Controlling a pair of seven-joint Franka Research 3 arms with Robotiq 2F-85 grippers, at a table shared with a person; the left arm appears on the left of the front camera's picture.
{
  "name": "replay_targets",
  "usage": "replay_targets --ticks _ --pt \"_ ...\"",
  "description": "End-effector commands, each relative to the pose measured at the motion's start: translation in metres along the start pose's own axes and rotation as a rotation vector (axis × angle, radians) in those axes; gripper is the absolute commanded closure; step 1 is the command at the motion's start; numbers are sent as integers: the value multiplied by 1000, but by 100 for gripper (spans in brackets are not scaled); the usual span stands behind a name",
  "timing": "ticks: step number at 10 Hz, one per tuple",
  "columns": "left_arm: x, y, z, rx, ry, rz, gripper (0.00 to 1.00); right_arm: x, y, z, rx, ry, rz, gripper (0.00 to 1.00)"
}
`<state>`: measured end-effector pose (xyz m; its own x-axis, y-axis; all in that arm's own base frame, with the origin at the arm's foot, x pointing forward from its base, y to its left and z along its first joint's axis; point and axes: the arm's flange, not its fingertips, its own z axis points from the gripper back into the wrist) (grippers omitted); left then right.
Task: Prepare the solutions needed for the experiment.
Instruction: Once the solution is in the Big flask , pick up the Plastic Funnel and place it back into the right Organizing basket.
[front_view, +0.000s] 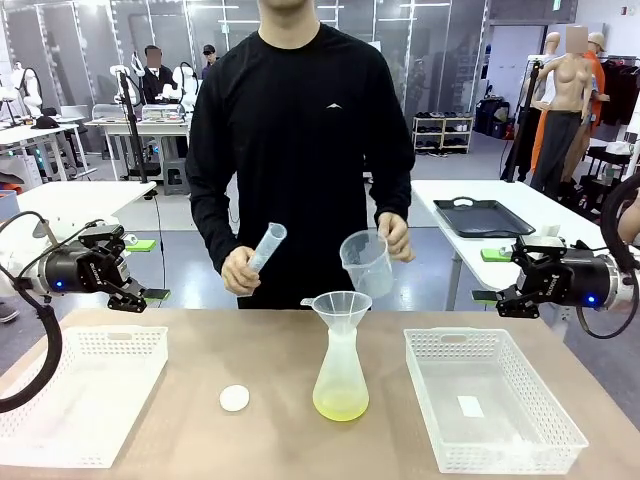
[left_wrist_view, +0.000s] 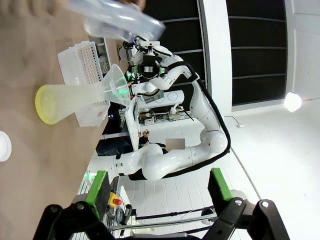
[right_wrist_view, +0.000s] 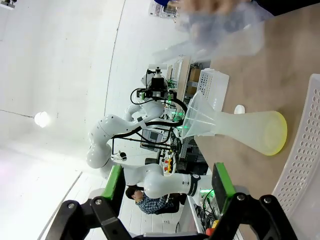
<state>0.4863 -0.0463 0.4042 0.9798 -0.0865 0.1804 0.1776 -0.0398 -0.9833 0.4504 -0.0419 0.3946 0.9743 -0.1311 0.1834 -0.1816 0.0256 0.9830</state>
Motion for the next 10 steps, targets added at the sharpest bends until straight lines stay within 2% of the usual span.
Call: replay_targets --ticks 1,8,10 --pt "-1 -2 0 -4 4 -4 0 0 2 0 1 3 5 12" --pt "-1 -2 0 -4 4 -4 0 0 0 0 0 0 0 12" --pt "-1 -2 0 -4 4 -4 0 -5 46 -16 -145 16 48 12"
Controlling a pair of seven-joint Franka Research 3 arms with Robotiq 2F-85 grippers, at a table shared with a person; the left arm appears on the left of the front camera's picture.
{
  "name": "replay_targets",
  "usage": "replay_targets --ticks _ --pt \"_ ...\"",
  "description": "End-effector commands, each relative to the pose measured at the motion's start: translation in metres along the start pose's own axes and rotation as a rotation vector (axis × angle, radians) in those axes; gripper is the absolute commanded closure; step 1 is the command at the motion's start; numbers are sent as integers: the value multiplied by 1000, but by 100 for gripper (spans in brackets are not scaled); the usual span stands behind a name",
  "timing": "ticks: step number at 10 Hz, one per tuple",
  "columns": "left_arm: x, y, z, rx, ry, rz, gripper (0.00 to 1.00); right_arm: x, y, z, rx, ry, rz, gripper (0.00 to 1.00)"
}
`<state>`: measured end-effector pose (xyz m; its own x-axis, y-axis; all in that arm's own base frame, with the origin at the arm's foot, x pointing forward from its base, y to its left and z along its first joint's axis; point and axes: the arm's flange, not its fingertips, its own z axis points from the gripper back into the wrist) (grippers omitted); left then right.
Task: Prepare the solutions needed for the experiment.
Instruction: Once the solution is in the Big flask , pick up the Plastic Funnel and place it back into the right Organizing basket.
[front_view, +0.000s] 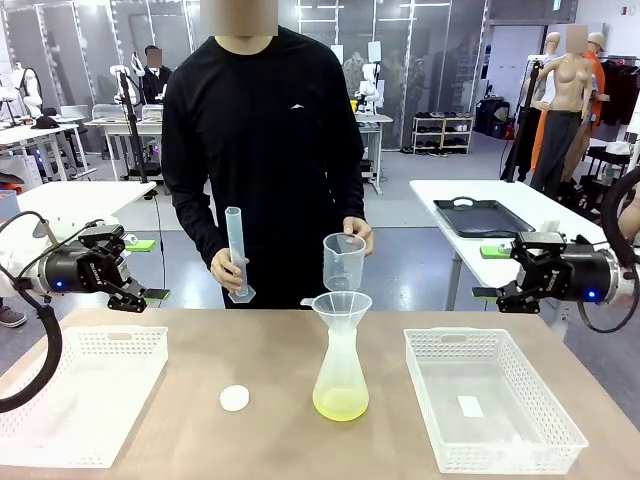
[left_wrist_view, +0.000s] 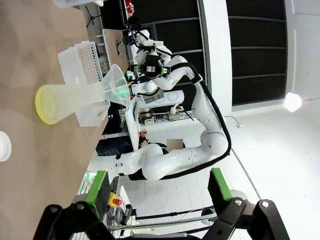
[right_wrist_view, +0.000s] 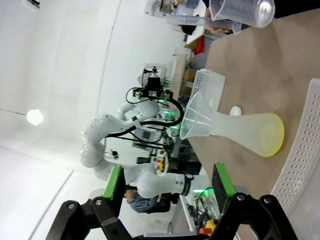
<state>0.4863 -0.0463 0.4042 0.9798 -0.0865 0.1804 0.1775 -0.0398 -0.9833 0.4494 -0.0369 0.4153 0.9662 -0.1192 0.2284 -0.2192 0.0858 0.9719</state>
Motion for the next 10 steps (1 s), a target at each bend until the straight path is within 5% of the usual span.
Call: replay_targets --ticks 1,8,10 --pt "-1 -2 0 -4 4 -4 0 -9 40 -16 -164 22 -11 12" --pt "-1 -2 0 -4 4 -4 0 -8 131 -76 -925 152 32 12" --pt "-1 -2 0 -4 4 -4 0 -6 142 -87 -978 185 -21 12"
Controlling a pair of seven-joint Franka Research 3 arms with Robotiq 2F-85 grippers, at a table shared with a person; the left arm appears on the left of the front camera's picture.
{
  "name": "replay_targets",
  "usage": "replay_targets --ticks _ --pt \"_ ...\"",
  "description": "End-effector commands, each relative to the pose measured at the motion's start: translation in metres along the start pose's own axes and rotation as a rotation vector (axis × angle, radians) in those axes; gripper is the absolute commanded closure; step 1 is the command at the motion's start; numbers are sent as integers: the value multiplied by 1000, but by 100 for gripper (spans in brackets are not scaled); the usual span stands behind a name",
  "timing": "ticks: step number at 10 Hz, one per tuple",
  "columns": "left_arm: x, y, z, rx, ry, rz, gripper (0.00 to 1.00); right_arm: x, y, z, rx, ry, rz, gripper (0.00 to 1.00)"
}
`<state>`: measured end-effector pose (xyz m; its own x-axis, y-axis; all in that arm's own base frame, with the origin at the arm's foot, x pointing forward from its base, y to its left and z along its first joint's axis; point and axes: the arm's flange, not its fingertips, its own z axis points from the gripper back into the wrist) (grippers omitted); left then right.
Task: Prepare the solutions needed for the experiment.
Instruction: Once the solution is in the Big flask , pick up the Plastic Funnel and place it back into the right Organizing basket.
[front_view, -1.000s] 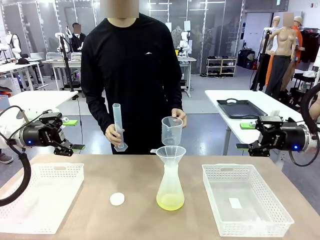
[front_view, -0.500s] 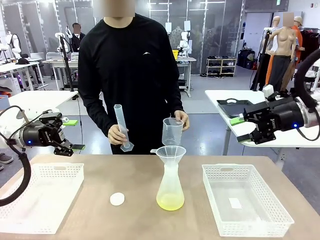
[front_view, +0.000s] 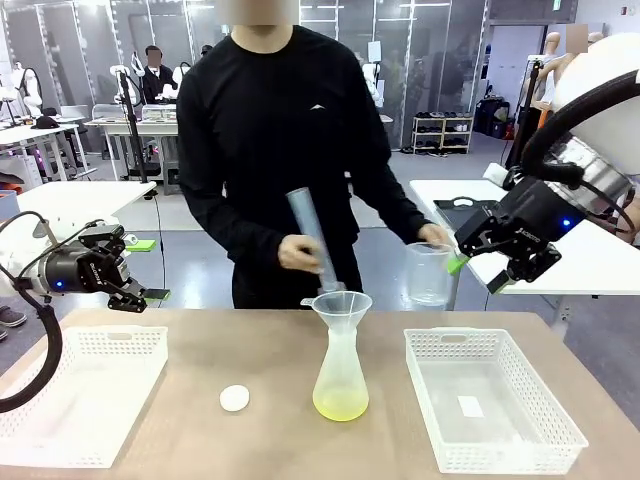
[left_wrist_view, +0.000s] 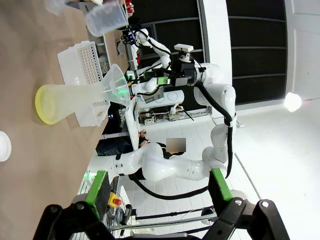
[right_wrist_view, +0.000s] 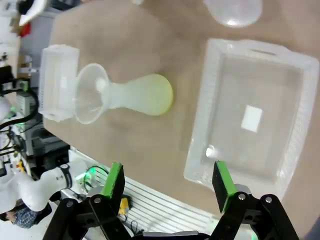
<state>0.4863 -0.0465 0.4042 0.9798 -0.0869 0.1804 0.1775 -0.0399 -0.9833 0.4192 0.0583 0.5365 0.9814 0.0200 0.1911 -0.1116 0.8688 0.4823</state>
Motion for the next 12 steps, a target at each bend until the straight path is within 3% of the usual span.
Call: replay_targets --ticks 1,3,4,11,12 --pt "-1 -2 0 -4 3 -4 0 7 13 7 -23 59 -54 12" --pt "-1 -2 0 -4 3 -4 0 8 16 3 26 66 -81 12" --pt "-1 -2 0 -4 3 -4 0 0 12 1 -26 46 -34 12" --pt "-1 -2 0 -4 3 -4 0 1 12 2 -13 56 -43 12" --pt "-1 -2 0 -4 3 -4 0 2 25 0 -72 16 -88 12"
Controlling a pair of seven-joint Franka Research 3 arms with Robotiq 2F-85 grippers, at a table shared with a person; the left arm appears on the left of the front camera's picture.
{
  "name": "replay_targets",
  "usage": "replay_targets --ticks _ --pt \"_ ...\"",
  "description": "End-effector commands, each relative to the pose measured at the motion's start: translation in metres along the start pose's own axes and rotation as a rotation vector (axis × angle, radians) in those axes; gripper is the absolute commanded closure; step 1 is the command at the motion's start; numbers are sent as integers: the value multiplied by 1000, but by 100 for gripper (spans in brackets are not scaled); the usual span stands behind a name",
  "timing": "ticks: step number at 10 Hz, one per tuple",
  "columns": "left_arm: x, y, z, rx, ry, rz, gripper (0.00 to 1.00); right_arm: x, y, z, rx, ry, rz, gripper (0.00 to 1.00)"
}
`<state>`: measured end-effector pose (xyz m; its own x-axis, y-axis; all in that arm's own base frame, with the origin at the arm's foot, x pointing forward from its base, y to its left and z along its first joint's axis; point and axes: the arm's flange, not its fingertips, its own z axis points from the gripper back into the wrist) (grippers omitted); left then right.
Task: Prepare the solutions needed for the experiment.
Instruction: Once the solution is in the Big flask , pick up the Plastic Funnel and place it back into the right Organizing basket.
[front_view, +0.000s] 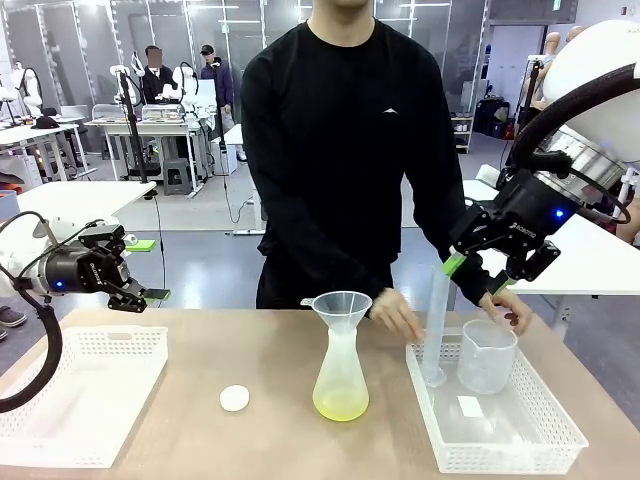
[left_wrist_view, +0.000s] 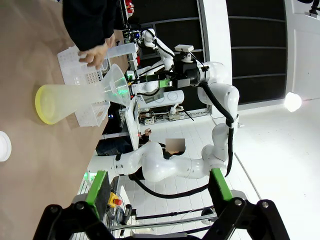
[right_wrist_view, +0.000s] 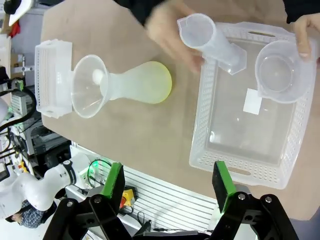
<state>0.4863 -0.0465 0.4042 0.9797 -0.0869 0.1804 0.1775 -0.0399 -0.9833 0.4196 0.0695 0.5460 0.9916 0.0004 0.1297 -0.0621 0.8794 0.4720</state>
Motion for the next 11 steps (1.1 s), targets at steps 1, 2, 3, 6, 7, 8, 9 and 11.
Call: replay_targets --ticks 1,2,3,6,7,8,9,11 --pt "-1 -2 0 -4 3 -4 0 2 29 -12 -121 -59 -79 12" --pt "-1 -2 0 -4 3 -4 0 7 52 -27 -195 -87 -106 12" --pt "-1 -2 0 -4 3 -4 0 13 66 -38 -210 -100 -126 12" --pt "-1 -2 0 -4 3 -4 0 27 89 -58 -227 -89 -121 12" --pt "-1 -2 0 -4 3 -4 0 28 98 -66 -224 -67 -112 12" --pt "-1 -2 0 -4 3 -4 0 32 105 -77 -230 -54 -107 12" --pt "-1 -2 0 -4 3 -4 0 37 108 -84 -226 -54 -110 12" --pt "-1 -2 0 -4 3 -4 0 42 113 -94 -194 -32 -116 12"
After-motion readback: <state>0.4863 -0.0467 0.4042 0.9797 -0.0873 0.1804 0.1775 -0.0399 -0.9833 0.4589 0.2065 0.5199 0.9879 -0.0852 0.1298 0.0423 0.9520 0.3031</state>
